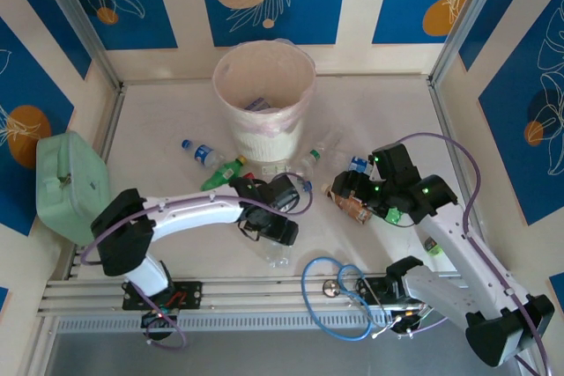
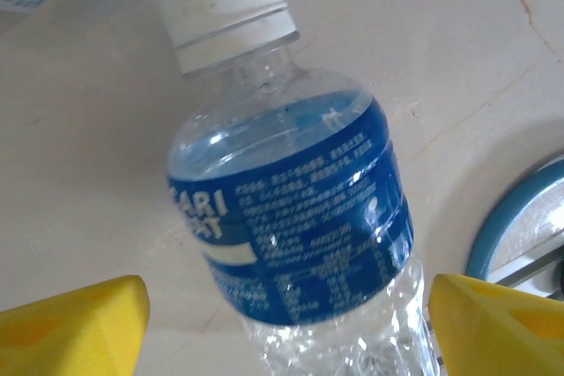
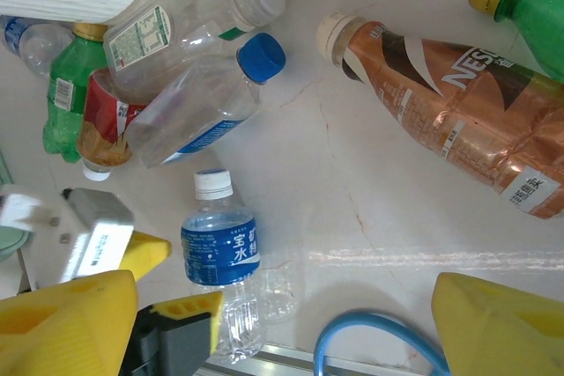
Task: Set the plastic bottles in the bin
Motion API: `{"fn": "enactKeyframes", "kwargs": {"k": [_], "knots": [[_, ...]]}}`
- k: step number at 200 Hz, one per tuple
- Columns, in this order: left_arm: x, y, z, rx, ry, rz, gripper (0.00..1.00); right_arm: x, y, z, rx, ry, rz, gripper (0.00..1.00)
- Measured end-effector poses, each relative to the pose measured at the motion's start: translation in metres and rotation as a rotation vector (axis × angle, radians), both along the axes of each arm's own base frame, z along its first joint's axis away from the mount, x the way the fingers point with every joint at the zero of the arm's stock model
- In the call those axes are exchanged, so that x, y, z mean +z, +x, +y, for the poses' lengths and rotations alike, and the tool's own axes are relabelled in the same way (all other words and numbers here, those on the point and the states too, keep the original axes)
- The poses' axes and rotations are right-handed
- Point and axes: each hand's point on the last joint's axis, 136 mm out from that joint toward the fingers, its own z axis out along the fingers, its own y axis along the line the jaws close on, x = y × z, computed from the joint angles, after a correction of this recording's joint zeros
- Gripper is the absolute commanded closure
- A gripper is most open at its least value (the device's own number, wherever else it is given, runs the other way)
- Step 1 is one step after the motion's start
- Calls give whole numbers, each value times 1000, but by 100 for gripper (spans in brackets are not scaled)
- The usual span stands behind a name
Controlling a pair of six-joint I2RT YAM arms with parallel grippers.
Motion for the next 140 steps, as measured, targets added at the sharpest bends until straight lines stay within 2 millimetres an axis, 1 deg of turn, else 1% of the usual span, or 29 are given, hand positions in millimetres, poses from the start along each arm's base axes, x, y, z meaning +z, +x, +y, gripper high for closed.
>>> {"fn": "enactKeyframes", "kwargs": {"k": [71, 110, 140], "knots": [[-26, -7, -7, -30, 73, 51, 19, 4, 0, -2, -7, 7, -17, 12], [-33, -8, -9, -42, 91, 69, 31, 7, 1, -9, -37, 13, -32, 12], [-29, -9, -10, -45, 95, 66, 34, 8, 1, -15, -61, 17, -45, 12]]}}
